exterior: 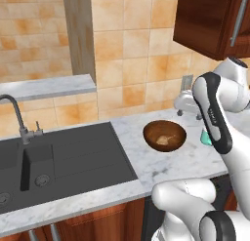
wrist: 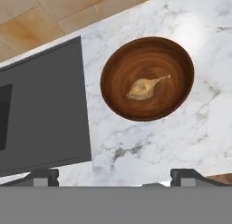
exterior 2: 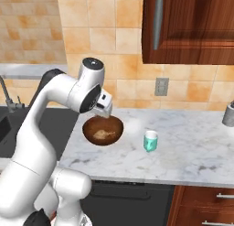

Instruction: Move the mug from next to the sink to the open cabinet. Then, move the bowl with the onion to the fridge to clear the area for faucet cleaning.

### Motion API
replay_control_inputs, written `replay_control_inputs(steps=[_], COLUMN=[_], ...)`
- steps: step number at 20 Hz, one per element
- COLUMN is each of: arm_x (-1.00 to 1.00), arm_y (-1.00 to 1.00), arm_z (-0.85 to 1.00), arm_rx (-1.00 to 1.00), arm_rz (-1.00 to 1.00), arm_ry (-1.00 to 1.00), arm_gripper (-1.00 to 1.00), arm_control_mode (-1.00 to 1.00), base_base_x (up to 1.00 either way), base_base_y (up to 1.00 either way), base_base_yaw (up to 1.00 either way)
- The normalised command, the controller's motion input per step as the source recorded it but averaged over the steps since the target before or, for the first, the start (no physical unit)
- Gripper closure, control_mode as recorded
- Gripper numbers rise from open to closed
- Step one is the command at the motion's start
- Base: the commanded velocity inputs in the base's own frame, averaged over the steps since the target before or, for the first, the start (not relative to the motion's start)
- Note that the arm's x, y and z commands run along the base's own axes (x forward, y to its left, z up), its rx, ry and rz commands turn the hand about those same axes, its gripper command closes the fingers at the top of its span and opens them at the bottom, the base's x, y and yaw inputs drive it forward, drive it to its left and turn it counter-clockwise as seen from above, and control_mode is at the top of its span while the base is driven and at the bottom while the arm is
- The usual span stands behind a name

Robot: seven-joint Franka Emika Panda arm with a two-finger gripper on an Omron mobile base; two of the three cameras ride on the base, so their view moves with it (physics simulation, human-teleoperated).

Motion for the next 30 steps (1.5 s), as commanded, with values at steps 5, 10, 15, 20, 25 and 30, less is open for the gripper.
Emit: replay_control_inputs(steps=[5,10,15,20,25,30], arm_x=[0.19,0.31,0.67,0.54,0.04,0.17], arm_y=[-0.75,-0.38,-0.04,0.0,-0.02,0.0], arm_z=[-0.66,-0.81,-0.55,-0.45,-0.69,-0.43], arm_rx=[0.16,0.12,0.01,0.0,0.0,0.0], arm_rz=[-0.23,-0.23,-0.2,-0.12,-0.02,-0.01], arm_ry=[0.19,0.17,0.08,0.01,0.08,0.06], arm_gripper=[-1.0,-1.0,-1.0,-1.0,-1.0,-1.0], arm_control_mode=[-1.0,-1.0,-1.0,-1.0,-1.0,-1.0], base_base_x=[0.0,0.0,0.0,0.0,0.0,0.0], base_base_y=[0.0,0.0,0.0,0.0,0.0,0.0], base_base_yaw=[0.0,0.0,0.0,0.0,0.0,0.0])
